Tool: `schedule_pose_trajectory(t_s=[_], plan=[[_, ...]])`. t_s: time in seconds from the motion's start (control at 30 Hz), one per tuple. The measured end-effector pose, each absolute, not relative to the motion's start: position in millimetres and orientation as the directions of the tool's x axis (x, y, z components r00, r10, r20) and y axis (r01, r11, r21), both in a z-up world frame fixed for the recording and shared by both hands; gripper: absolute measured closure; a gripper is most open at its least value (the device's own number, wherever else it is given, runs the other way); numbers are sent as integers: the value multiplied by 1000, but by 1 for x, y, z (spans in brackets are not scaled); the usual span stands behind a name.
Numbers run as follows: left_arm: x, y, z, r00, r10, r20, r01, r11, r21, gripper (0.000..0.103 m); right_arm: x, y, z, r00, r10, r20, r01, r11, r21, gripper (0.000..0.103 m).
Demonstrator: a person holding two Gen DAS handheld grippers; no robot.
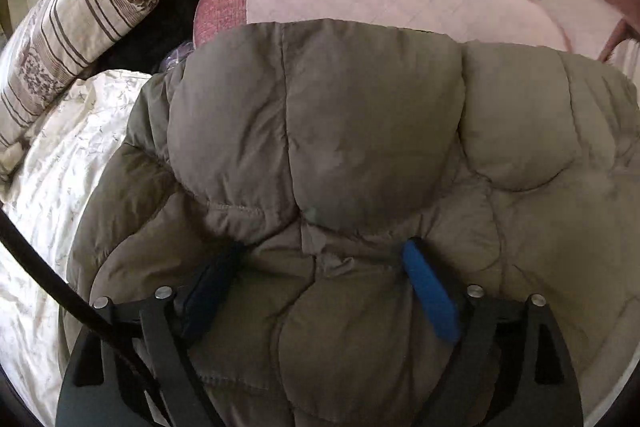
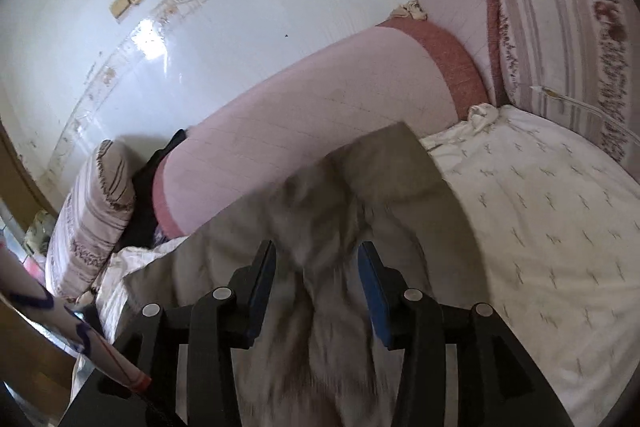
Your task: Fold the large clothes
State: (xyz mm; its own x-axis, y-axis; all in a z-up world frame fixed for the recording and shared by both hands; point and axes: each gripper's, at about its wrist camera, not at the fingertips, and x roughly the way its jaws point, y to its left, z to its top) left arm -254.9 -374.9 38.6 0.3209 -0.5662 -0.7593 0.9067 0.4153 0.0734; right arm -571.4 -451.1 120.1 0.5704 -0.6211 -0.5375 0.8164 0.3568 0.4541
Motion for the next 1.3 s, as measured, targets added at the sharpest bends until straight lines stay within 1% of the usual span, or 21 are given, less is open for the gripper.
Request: schedule_pose_trajectory(t_s=[0.07, 0.17, 0.23, 0.33, 0.43, 0.53, 0.6, 0.63, 0.7, 0.8, 0.87, 0.93, 1.03, 1.1, 1.2, 1.3], plan=[[-256, -377, 38, 339, -536, -773, 896, 434, 92, 13, -580, -430, 116, 564, -625, -540, 818, 334, 467, 57], [-258, -355, 52, 334, -528, -781, 875, 483, 48, 13, -589, -397, 105, 536, -624, -568, 836, 296, 463, 57], [-264, -320, 65, 319, -572, -756, 874, 487, 0, 13, -594, -383, 102, 532, -623, -573, 839, 297, 456, 57], [-275, -268, 80, 334, -624, -706, 869, 495, -26, 13, -600, -364, 101, 500, -641, -583, 860, 283, 425, 57], [-280, -216, 83, 385, -629, -675, 838, 545, -30, 13, -601, -349, 99, 502, -633, -589, 858, 278, 432, 57], [-278, -192, 86, 431, -609, -666, 806, 592, -20, 13, -588, -339, 97, 493, -634, -596, 868, 309, 390, 59], [-273, -192, 89, 439, -609, -661, 802, 597, -17, 13, -577, -335, 95, 487, -638, -597, 873, 334, 356, 59], [-275, -193, 89, 455, -606, -653, 801, 598, 3, 13, -572, -334, 93, 486, -639, -597, 874, 345, 342, 60], [-274, -198, 84, 467, -609, -642, 803, 596, 19, 13, -560, -335, 88, 489, -637, -595, 872, 371, 319, 63], [-271, -216, 71, 455, -601, -657, 810, 587, 24, 13, -543, -342, 79, 481, -641, -598, 874, 400, 275, 65], [-261, -232, 60, 457, -581, -673, 806, 590, 38, 13, -532, -350, 69, 470, -632, -617, 878, 409, 250, 65], [-252, -239, 54, 460, -577, -675, 801, 598, 35, 13, -523, -364, 51, 461, -599, -655, 880, 403, 250, 65], [-240, -248, 45, 439, -567, -697, 804, 593, 24, 10, -515, -382, 30, 445, -554, -704, 885, 395, 249, 65], [-235, -254, 40, 436, -559, -705, 806, 591, 30, 7, -511, -390, 22, 448, -545, -709, 881, 405, 246, 65], [-233, -260, 37, 442, -552, -707, 809, 585, 49, 6, -506, -393, 17, 434, -542, -719, 884, 412, 223, 65], [-230, -262, 35, 433, -549, -715, 808, 588, 37, 5, -504, -393, 15, 419, -547, -725, 888, 414, 200, 65]])
